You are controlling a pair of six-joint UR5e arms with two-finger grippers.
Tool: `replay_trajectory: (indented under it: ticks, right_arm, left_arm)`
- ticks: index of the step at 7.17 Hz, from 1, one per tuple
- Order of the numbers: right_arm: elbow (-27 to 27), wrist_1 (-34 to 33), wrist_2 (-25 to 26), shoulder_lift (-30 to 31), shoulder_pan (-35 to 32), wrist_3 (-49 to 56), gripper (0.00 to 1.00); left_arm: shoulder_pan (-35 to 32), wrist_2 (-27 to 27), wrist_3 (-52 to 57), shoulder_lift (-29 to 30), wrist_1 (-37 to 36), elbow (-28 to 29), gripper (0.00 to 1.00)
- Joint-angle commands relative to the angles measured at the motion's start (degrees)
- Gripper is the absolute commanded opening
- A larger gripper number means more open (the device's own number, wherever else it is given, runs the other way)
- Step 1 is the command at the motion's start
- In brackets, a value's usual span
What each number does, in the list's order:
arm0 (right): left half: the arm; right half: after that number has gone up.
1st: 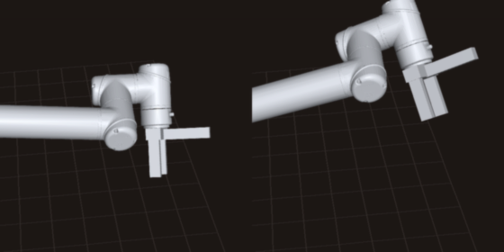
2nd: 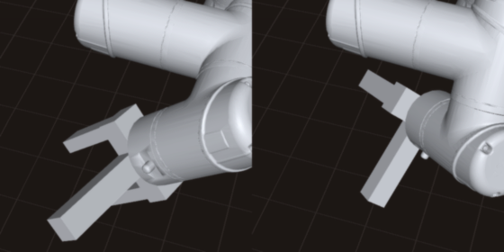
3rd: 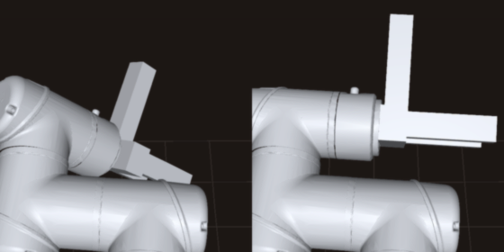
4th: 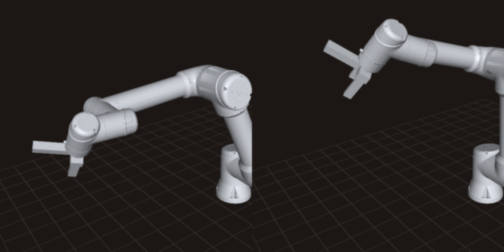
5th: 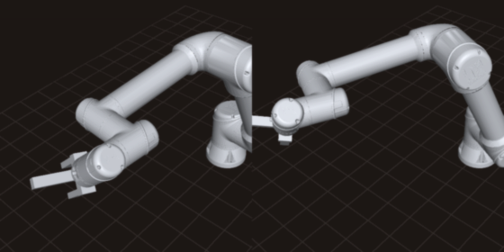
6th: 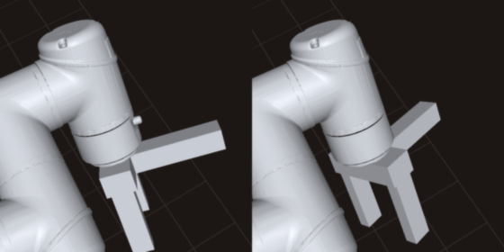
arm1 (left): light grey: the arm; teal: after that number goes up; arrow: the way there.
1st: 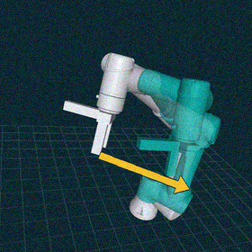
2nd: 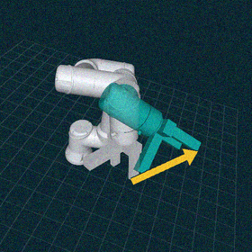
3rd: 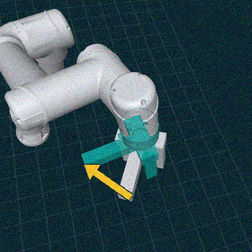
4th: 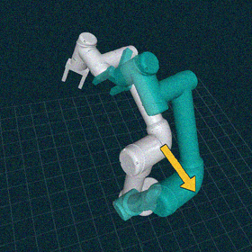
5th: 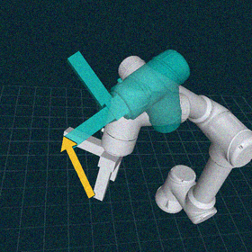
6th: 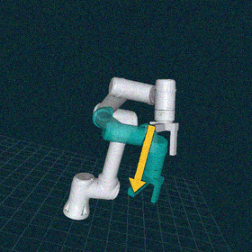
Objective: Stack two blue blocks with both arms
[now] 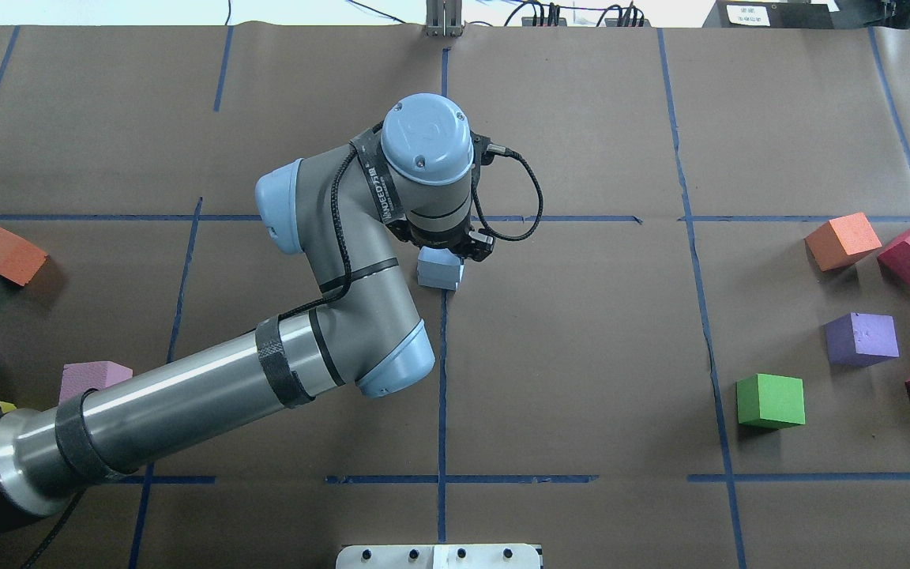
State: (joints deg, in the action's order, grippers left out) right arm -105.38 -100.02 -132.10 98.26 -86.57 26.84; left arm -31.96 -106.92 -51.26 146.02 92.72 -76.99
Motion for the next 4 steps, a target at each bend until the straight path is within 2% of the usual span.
replay_trajectory:
  ticks: [1, 2, 3, 4]
  right_arm:
    - [0.00, -0.09, -0.09, 0.00, 0.00, -0.03, 1.00]
    - [0.00, 0.00, -0.09, 0.00, 0.00, -0.03, 1.00]
    - [-0.09, 0.00, -0.09, 0.00, 0.00, -0.03, 1.00]
    - [-0.09, 0.00, -0.09, 0.00, 0.00, -0.03, 1.00]
  left_arm:
    - [-0.03, -0.05, 0.99, 0.40, -0.09, 0.79, 0.47]
    - [-0.12, -0.13, 0.99, 0.40, -0.09, 0.70, 0.62]
    - [-0.73, -0.57, 0.99, 0.40, -0.17, 0.53, 0.66]
    - [-0.99, -0.57, 0.90, 0.40, -0.18, 0.44, 0.88]
